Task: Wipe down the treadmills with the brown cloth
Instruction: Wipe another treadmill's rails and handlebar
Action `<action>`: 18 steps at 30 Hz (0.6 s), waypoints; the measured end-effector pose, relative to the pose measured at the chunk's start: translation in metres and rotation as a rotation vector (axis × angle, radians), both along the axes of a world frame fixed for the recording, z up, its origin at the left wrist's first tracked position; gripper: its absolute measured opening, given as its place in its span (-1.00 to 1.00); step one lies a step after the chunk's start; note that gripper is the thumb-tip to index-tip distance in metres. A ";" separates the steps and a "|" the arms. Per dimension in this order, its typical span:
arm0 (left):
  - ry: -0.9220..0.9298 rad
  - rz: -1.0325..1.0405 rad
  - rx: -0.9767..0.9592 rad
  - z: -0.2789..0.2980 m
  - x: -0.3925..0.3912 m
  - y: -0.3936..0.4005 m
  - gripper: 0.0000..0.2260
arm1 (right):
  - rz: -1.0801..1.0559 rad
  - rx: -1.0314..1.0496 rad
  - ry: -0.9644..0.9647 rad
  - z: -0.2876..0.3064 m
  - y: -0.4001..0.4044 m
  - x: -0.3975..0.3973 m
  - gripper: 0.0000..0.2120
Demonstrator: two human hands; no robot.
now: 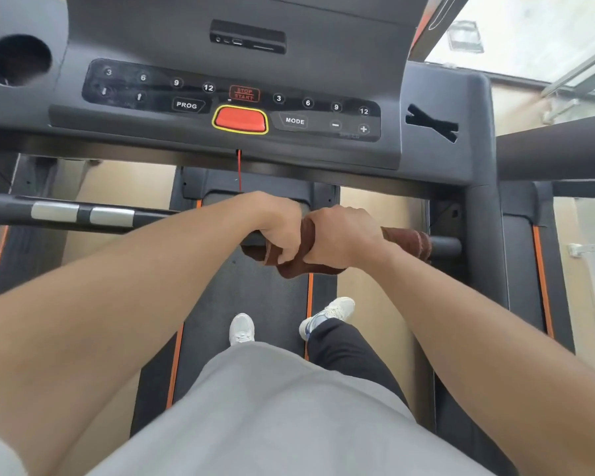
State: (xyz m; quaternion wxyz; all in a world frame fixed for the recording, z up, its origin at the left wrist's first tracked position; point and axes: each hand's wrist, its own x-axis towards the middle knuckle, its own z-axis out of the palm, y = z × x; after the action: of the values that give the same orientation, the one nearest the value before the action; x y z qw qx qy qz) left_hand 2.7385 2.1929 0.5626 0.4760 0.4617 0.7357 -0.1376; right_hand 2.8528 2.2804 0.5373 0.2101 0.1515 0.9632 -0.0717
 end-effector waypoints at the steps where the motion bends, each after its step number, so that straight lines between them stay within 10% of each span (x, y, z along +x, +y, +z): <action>1: 0.004 0.010 0.013 -0.002 0.001 -0.001 -0.88 | 0.009 0.013 0.042 -0.001 -0.001 0.002 -0.59; 9: 0.437 -0.049 0.307 -0.011 0.031 -0.018 -0.85 | 0.051 0.092 0.374 -0.019 -0.009 0.028 -0.68; 18: 0.254 0.025 0.547 -0.013 0.134 0.094 -0.78 | 0.024 0.494 -0.094 0.022 0.096 0.123 -0.62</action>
State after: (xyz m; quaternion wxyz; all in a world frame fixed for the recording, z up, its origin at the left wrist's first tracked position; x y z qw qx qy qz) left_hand 2.8723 2.2865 0.5493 0.2400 0.5426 0.8048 0.0148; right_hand 2.9758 2.3760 0.5594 0.2120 0.1898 0.9425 0.1753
